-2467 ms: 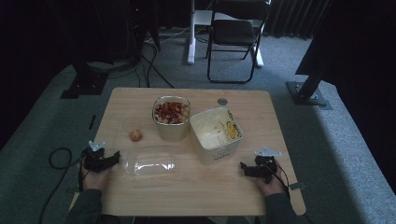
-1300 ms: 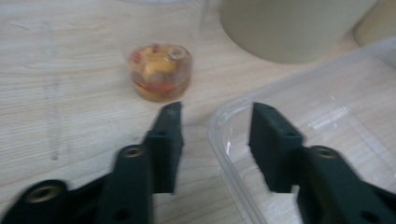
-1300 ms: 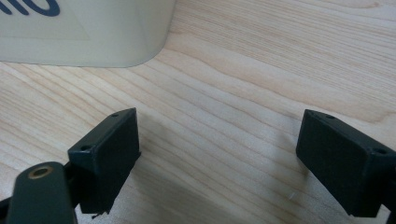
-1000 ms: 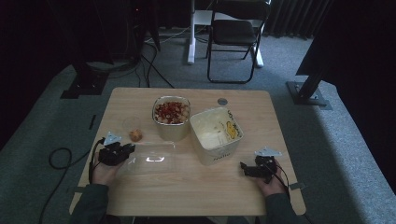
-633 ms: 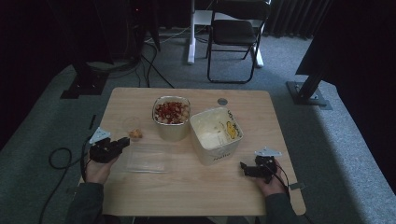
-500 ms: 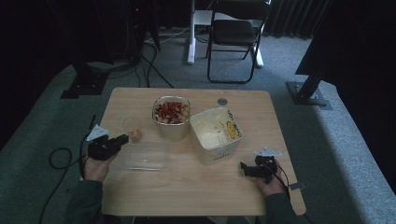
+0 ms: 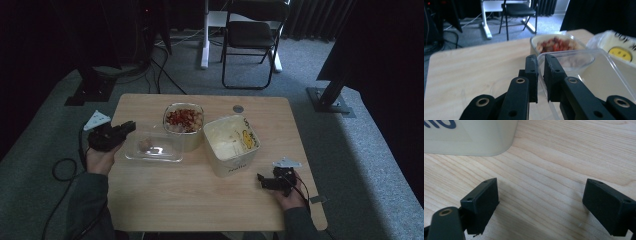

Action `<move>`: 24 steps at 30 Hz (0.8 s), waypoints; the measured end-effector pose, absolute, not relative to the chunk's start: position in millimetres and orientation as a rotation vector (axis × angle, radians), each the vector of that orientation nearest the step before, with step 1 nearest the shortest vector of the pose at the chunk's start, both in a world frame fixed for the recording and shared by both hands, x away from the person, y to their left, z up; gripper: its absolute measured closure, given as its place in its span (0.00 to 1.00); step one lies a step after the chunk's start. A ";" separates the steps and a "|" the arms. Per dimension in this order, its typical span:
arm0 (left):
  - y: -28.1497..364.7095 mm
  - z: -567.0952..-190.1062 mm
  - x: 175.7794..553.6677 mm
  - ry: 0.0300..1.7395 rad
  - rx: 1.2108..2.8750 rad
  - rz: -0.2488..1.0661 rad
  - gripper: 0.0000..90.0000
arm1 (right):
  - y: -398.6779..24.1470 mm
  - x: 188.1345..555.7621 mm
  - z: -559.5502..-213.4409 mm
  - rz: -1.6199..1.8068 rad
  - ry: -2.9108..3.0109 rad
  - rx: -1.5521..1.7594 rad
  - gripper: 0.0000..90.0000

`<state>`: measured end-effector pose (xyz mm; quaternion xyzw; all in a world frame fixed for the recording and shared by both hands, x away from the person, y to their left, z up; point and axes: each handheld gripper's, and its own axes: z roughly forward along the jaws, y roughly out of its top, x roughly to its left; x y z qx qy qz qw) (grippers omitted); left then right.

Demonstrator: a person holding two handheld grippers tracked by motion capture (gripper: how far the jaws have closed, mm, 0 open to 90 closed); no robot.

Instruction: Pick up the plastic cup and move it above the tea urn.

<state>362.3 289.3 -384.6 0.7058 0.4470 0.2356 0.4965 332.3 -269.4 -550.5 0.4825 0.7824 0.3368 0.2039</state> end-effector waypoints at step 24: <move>251.0 -329.8 395.0 0.967 1.689 0.519 0.96 | -269.5 332.4 -550.5 0.939 2.182 1.344 0.14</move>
